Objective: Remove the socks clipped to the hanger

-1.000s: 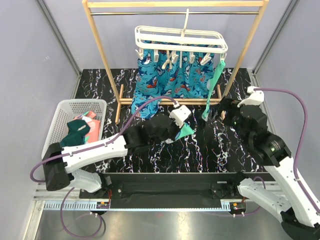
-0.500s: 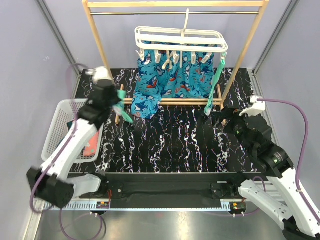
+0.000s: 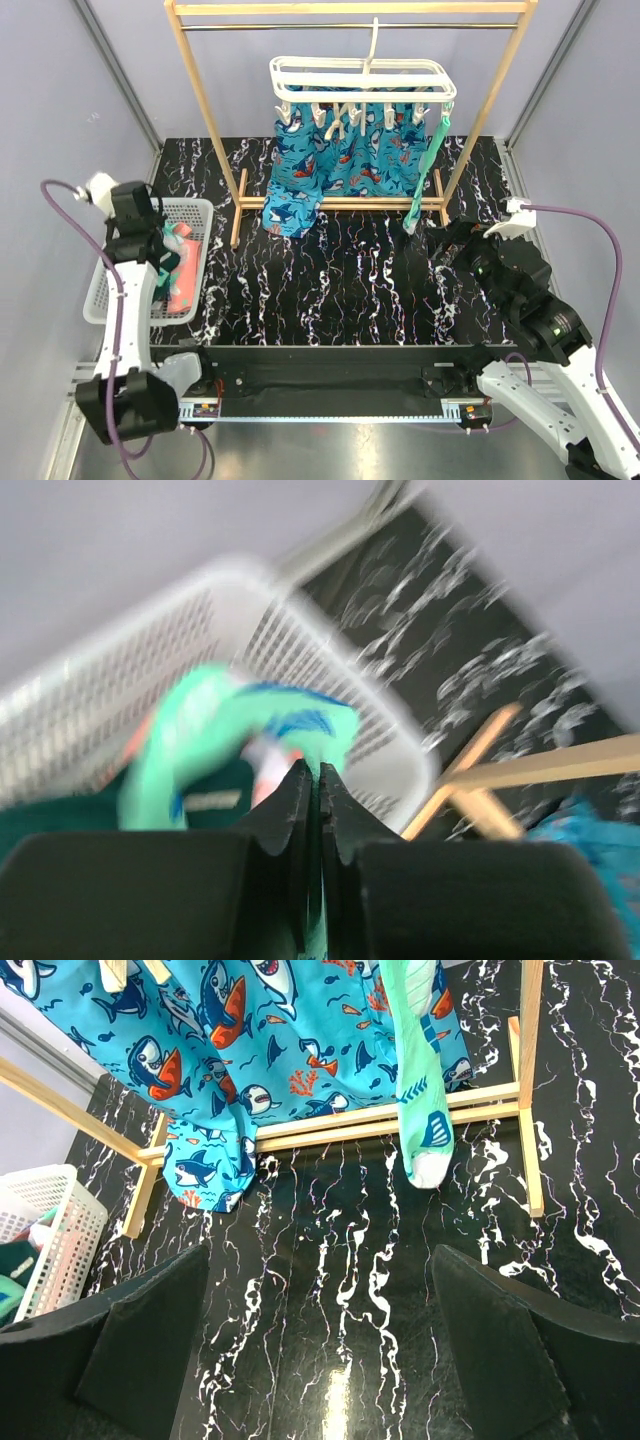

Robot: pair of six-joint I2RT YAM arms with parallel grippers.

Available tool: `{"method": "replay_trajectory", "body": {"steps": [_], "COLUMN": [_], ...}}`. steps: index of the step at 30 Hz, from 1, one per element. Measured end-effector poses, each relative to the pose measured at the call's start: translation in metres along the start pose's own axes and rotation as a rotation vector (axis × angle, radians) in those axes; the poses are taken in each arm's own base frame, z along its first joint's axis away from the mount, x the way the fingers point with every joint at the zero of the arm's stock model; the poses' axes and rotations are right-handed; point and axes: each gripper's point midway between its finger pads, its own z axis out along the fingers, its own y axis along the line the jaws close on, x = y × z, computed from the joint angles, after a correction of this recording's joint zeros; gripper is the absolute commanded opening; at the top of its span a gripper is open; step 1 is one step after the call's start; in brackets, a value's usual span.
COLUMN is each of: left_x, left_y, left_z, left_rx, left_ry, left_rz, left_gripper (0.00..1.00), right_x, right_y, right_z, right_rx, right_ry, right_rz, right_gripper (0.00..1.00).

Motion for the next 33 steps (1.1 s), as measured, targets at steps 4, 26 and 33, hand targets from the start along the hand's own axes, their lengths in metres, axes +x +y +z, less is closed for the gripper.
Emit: {"method": "replay_trajectory", "body": {"steps": [4,26,33], "left_x": [0.079,0.042,0.128], "left_y": [0.063,-0.113,-0.189], "left_z": [0.027,-0.093,-0.159], "left_rx": [-0.148,0.664,0.944], "left_ry": [0.217,0.225,0.425], "left_rz": [-0.089,-0.01,0.189], "left_gripper": [0.42,0.98,0.96], "right_x": [0.001,0.015,0.047], "right_y": [-0.001,-0.009,-0.017], "right_z": [-0.001,0.017,0.072], "right_rx": [0.001,0.072,0.197], "right_ry": [0.002,0.059,0.158], "right_rz": [-0.002,-0.052,-0.121], "right_gripper": [1.0,1.0,0.98]}}
